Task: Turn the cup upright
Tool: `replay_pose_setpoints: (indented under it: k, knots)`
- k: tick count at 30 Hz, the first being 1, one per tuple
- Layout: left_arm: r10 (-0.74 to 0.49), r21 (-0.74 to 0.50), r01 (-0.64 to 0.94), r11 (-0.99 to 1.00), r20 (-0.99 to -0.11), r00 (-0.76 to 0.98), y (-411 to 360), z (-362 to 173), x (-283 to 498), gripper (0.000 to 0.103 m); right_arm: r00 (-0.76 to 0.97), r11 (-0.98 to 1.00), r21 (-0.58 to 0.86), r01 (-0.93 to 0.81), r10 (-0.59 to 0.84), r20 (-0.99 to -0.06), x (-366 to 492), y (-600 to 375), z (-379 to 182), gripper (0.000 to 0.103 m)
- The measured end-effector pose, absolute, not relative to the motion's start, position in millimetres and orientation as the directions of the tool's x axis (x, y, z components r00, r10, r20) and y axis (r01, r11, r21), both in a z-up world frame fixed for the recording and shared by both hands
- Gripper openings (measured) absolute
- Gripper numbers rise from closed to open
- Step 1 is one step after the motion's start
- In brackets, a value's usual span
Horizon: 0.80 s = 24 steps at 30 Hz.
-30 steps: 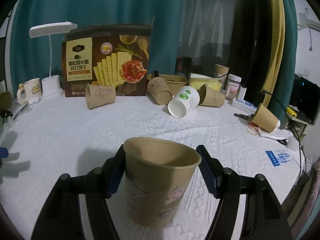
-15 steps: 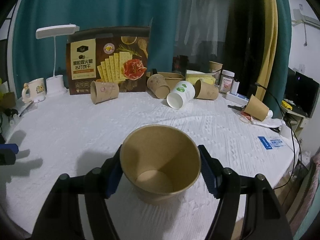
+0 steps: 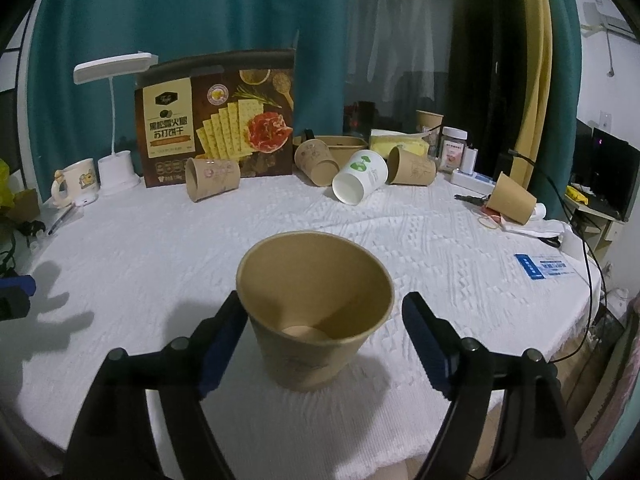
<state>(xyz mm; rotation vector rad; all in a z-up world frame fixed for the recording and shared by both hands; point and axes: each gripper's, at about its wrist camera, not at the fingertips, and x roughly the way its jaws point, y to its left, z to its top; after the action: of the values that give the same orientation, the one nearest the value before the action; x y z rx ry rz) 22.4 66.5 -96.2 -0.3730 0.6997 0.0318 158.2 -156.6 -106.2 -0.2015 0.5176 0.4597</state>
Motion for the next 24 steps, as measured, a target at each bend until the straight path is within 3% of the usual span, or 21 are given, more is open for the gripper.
replay_pose_setpoints:
  k: [24]
  knots:
    - [-0.137,-0.241,-0.028,0.97,-0.642,0.754,15.1,-97.0,26.6,0.081,0.75,0.934,0.008,-0.358,0.293,-0.592,117.3,-224.7,-112.4,0.079]
